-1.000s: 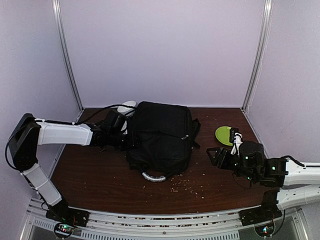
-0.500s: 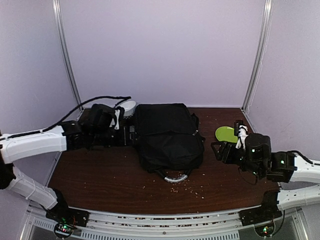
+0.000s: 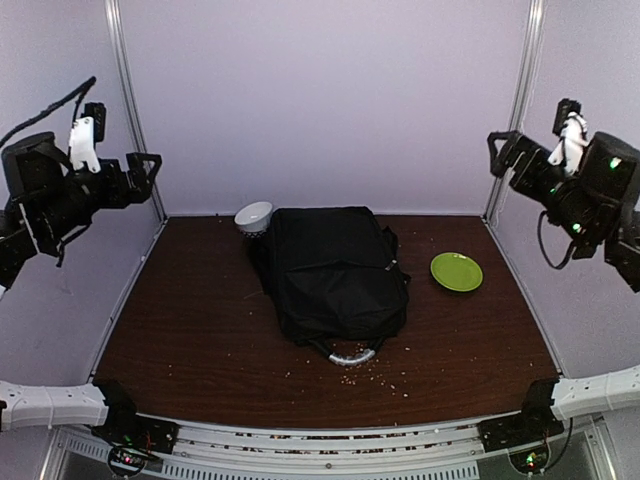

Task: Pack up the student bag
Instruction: Reset both arms

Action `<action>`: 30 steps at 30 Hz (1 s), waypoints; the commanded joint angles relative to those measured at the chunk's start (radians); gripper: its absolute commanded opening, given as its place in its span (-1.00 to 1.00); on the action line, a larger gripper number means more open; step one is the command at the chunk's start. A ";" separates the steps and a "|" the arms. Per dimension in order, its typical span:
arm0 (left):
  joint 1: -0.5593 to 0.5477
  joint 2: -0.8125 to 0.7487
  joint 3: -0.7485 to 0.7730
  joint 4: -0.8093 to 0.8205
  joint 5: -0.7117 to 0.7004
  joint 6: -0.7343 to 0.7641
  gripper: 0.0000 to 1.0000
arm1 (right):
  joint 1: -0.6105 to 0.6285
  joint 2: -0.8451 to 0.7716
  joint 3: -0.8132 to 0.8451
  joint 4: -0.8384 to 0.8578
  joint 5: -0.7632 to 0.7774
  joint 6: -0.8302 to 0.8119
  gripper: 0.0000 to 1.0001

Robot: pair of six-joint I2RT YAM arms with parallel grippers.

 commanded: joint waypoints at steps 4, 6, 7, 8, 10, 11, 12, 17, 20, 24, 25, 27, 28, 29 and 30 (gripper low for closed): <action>0.027 -0.078 -0.091 0.108 0.081 0.166 0.96 | -0.007 -0.153 0.024 0.035 0.147 -0.264 0.99; 0.074 -0.065 -0.142 0.093 0.124 0.110 0.96 | -0.007 -0.202 -0.056 0.049 0.228 -0.292 0.99; 0.127 -0.047 -0.161 0.078 0.175 0.072 0.95 | -0.006 -0.221 -0.094 0.042 0.250 -0.294 0.99; 0.187 -0.028 -0.181 0.069 0.244 0.025 0.96 | -0.006 -0.238 -0.122 0.014 0.255 -0.287 0.99; 0.361 0.000 -0.227 0.097 0.417 -0.064 0.96 | -0.006 -0.263 -0.182 -0.029 0.254 -0.247 0.99; 0.415 0.008 -0.247 0.122 0.482 -0.099 0.96 | -0.009 -0.274 -0.207 -0.040 0.254 -0.232 0.99; 0.445 0.011 -0.259 0.142 0.511 -0.124 0.96 | -0.010 -0.287 -0.233 -0.045 0.254 -0.219 0.99; 0.454 0.032 -0.254 0.173 0.477 -0.094 0.96 | -0.032 -0.329 -0.333 -0.031 0.203 -0.166 0.99; 0.452 0.012 -0.318 0.191 0.438 -0.072 0.96 | -0.041 -0.319 -0.365 -0.032 0.145 -0.120 0.99; 0.427 -0.077 -0.450 0.231 0.384 -0.027 0.96 | -0.107 -0.221 -0.330 -0.113 0.079 -0.008 0.99; 0.409 -0.089 -0.459 0.231 0.356 -0.015 0.96 | -0.143 -0.184 -0.311 -0.138 0.050 0.027 0.99; 0.377 -0.101 -0.449 0.221 0.308 0.008 0.96 | -0.223 -0.119 -0.283 -0.175 -0.028 0.121 0.99; 0.371 -0.103 -0.449 0.219 0.278 0.010 0.96 | -0.267 -0.091 -0.274 -0.184 -0.073 0.163 0.99; 0.369 -0.104 -0.451 0.217 0.261 0.005 0.96 | -0.307 -0.072 -0.268 -0.189 -0.115 0.202 0.99; 0.369 -0.102 -0.449 0.211 0.252 0.001 0.96 | -0.335 -0.061 -0.268 -0.188 -0.133 0.231 0.99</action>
